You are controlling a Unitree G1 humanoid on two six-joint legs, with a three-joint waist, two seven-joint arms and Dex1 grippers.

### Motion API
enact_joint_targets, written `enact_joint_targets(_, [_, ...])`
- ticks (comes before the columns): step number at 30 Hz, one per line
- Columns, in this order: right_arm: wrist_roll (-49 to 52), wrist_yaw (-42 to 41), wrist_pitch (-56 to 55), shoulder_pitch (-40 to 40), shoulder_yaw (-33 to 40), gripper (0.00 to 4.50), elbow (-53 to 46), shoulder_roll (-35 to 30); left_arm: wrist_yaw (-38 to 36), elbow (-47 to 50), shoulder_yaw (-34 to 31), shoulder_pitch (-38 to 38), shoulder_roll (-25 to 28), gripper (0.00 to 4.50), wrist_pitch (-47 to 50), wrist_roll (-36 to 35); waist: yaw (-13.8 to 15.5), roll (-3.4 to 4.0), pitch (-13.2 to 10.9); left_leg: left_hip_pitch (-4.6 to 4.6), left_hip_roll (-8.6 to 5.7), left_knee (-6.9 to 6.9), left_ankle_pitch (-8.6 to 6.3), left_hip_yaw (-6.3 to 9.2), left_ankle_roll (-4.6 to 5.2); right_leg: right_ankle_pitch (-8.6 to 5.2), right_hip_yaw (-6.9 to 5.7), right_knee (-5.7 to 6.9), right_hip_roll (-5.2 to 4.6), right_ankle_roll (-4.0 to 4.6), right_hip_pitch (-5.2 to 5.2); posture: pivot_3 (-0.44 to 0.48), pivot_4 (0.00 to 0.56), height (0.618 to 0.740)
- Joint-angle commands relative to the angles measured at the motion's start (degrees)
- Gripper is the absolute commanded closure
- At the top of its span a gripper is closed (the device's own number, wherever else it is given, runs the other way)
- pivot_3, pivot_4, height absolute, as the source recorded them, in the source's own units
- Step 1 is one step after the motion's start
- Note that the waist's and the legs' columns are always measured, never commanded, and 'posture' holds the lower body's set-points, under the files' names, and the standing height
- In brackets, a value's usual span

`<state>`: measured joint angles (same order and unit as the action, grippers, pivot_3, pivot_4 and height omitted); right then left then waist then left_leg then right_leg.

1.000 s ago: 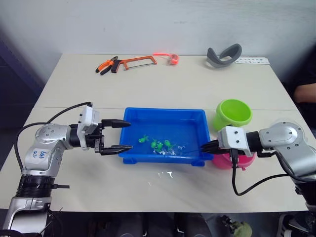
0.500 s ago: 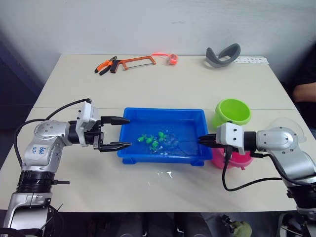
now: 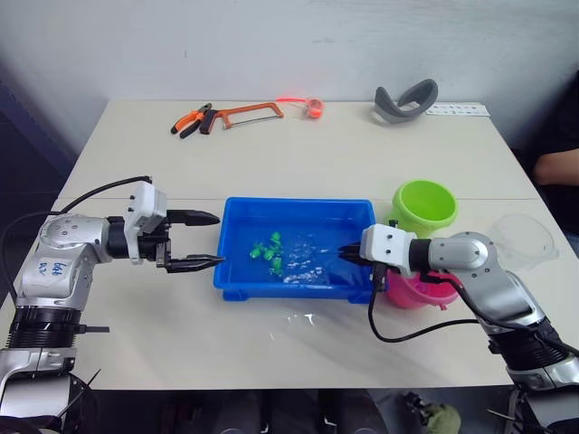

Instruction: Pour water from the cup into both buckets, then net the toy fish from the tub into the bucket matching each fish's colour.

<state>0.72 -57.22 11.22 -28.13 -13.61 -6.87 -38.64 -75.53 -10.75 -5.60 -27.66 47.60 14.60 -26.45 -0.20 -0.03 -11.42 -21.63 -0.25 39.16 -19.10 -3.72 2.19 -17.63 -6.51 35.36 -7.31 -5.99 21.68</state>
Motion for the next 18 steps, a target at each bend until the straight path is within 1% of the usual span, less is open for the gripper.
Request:
enact_joint_targets(1, [-0.44,2.29,-0.54,-2.56,-0.3,4.5,-0.74,2.67,-0.71,-1.05,-2.56,-0.01,1.67,0.05,-1.35,0.0,-0.02,0.0,0.0,0.0,0.0,0.0,0.0,-0.01,0.0,0.0,0.0,0.02,0.0,0.0,0.0,0.0,0.15,0.74])
enact_joint_targets(8, [0.03,5.14,-4.21,-2.55,0.33,4.5,1.83,6.96,-0.88,-2.17,-3.31,0.77,2.38,0.05,-1.62,-0.1,0.07,0.0,0.0,-0.01,-0.07,-0.01,-0.01,0.02,0.03,0.0,-0.01,0.09,-0.05,0.0,0.02,0.0,0.15,0.74])
enact_joint_targets(15, [0.89,7.11,-10.88,0.67,2.11,4.5,1.96,7.65,-0.64,-2.07,-3.96,1.72,2.47,0.05,-1.71,-0.46,-0.02,0.0,0.0,-0.01,-0.05,-0.02,-0.01,0.01,0.02,0.0,-0.01,0.12,-0.02,0.0,0.05,0.0,0.15,0.74])
enact_joint_targets(18, [2.52,6.6,-11.99,2.38,3.57,4.5,-0.42,6.97,-0.64,-1.89,-4.53,2.0,2.23,0.05,-1.7,-0.63,0.0,0.0,0.0,-0.01,-0.05,-0.02,-0.01,0.0,0.02,0.0,-0.01,0.13,-0.03,0.0,0.06,0.0,0.15,0.74])
